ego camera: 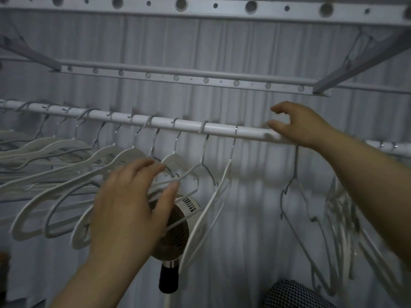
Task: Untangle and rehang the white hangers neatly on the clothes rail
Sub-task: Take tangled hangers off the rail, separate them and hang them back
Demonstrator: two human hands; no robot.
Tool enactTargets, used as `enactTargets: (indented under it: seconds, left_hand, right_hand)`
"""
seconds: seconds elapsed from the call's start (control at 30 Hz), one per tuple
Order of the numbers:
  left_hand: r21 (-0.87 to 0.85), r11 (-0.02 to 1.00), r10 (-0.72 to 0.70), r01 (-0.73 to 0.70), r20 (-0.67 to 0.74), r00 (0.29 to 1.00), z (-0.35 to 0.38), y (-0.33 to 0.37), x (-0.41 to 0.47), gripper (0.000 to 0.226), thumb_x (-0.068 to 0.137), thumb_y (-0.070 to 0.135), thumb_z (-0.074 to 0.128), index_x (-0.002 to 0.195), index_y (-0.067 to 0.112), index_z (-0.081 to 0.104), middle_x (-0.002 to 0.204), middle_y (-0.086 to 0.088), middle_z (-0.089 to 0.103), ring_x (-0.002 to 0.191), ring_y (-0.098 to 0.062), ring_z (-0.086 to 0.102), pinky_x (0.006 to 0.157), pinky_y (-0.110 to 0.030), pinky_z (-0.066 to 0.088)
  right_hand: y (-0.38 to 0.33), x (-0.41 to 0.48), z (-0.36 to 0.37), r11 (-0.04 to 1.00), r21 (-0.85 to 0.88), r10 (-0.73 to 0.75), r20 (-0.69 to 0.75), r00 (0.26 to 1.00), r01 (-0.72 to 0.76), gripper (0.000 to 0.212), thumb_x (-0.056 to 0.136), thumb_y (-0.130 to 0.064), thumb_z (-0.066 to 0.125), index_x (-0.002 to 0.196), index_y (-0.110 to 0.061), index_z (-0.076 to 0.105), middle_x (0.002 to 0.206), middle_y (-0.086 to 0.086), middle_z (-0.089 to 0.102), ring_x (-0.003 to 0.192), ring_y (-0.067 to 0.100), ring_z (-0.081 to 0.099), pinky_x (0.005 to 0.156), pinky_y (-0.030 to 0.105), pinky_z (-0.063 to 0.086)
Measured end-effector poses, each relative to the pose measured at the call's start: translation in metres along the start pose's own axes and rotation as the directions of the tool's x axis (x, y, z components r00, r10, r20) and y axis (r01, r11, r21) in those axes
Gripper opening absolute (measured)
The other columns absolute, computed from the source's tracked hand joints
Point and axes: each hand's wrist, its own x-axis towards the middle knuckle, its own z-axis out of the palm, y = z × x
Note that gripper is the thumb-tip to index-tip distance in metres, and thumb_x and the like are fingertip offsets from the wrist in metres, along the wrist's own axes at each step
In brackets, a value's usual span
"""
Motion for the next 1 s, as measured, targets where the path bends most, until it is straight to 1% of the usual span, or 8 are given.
enactTargets:
  seconds: [0.1, 0.27, 0.33, 0.43, 0.53, 0.63, 0.8, 1.0]
  left_hand:
    - [-0.109, 0.993, 0.034, -0.037, -0.033, 0.999, -0.01, 0.019, 0.007, 0.057, 0.074, 0.05, 0.034, 0.101, 0.013, 0.068, 0.095, 0.0, 0.064, 0.093, -0.021, 0.057, 0.082, -0.031, 0.035]
    - [-0.221, 0.972, 0.094, -0.085, 0.031, 0.995, -0.008, 0.064, 0.004, 0.055, 0.069, 0.058, 0.038, 0.101, 0.024, 0.068, 0.079, 0.025, 0.044, 0.086, -0.007, 0.05, 0.071, -0.02, 0.04]
    - [-0.308, 0.949, 0.102, -0.068, 0.094, 0.99, -0.003, 0.089, -0.002, 0.044, 0.068, 0.053, 0.044, 0.096, 0.03, 0.068, 0.073, 0.031, 0.045, 0.078, 0.003, 0.051, 0.066, -0.006, 0.037]
    - [-0.388, 0.922, 0.126, -0.022, 0.244, 0.962, 0.015, 0.124, -0.017, 0.057, 0.065, 0.069, 0.04, 0.105, 0.036, 0.062, 0.08, 0.033, 0.05, 0.082, 0.014, 0.054, 0.076, -0.007, 0.045]
    - [-0.329, 0.943, 0.091, 0.041, 0.377, 0.922, 0.037, 0.143, -0.036, 0.067, 0.067, 0.071, 0.045, 0.128, 0.043, 0.04, 0.113, 0.032, 0.045, 0.109, 0.008, 0.046, 0.098, -0.016, 0.038]
    - [-0.196, 0.979, 0.04, 0.058, 0.462, 0.886, 0.052, 0.147, -0.047, 0.068, 0.076, 0.061, 0.051, 0.136, 0.044, 0.025, 0.135, 0.026, 0.038, 0.123, 0.004, 0.04, 0.101, -0.017, 0.033]
    - [-0.048, 0.999, 0.02, 0.007, 0.548, 0.836, 0.074, 0.143, -0.061, 0.039, 0.091, 0.046, 0.038, 0.128, 0.033, 0.042, 0.12, 0.011, 0.06, 0.111, -0.009, 0.056, 0.092, -0.023, 0.044]
    - [-0.033, 0.994, -0.072, 0.102, 0.504, 0.861, 0.075, 0.133, -0.064, 0.037, 0.094, 0.044, 0.021, 0.113, 0.03, 0.05, 0.104, 0.005, 0.067, 0.101, -0.014, 0.06, 0.082, -0.027, 0.046]
  right_hand:
    - [0.025, -0.011, -0.019, 0.996, -0.042, 0.077, 0.0, 0.997, -0.077, 0.045, 0.091, -0.026, 0.052, 0.132, -0.009, 0.046, 0.138, 0.011, 0.048, 0.126, 0.026, 0.044, 0.103, 0.031, 0.033]
    - [0.062, -0.025, -0.035, 0.985, -0.082, 0.158, 0.073, 0.985, -0.152, 0.044, 0.092, -0.025, 0.052, 0.132, -0.01, 0.046, 0.138, 0.01, 0.049, 0.125, 0.026, 0.045, 0.101, 0.031, 0.035]
    - [0.07, -0.027, -0.035, 0.988, -0.069, 0.147, 0.111, 0.983, -0.14, 0.044, 0.092, -0.023, 0.051, 0.134, -0.011, 0.044, 0.139, 0.009, 0.047, 0.125, 0.025, 0.045, 0.101, 0.03, 0.034]
    - [0.074, -0.026, -0.027, 0.993, -0.044, 0.115, 0.148, 0.982, -0.109, 0.044, 0.092, -0.023, 0.05, 0.134, -0.012, 0.044, 0.139, 0.008, 0.047, 0.126, 0.025, 0.045, 0.101, 0.029, 0.033]
    - [0.074, -0.023, -0.019, 0.998, -0.009, 0.067, 0.178, 0.982, -0.066, 0.045, 0.092, -0.025, 0.051, 0.134, -0.012, 0.043, 0.138, 0.009, 0.049, 0.124, 0.026, 0.047, 0.101, 0.03, 0.035]
    - [0.075, -0.021, -0.014, 1.0, 0.006, 0.015, 0.207, 0.978, -0.017, 0.043, 0.092, -0.026, 0.05, 0.133, -0.011, 0.045, 0.136, 0.01, 0.051, 0.123, 0.027, 0.048, 0.1, 0.031, 0.036]
    - [0.077, -0.021, -0.014, 0.999, 0.031, -0.036, 0.21, 0.977, 0.03, 0.041, 0.091, -0.027, 0.051, 0.13, -0.012, 0.048, 0.133, 0.01, 0.053, 0.12, 0.028, 0.049, 0.1, 0.035, 0.039]
    - [0.07, -0.017, -0.013, 0.999, 0.003, -0.051, 0.23, 0.972, 0.051, 0.047, 0.09, -0.035, 0.051, 0.132, -0.014, 0.045, 0.134, 0.009, 0.051, 0.12, 0.028, 0.049, 0.104, 0.041, 0.039]
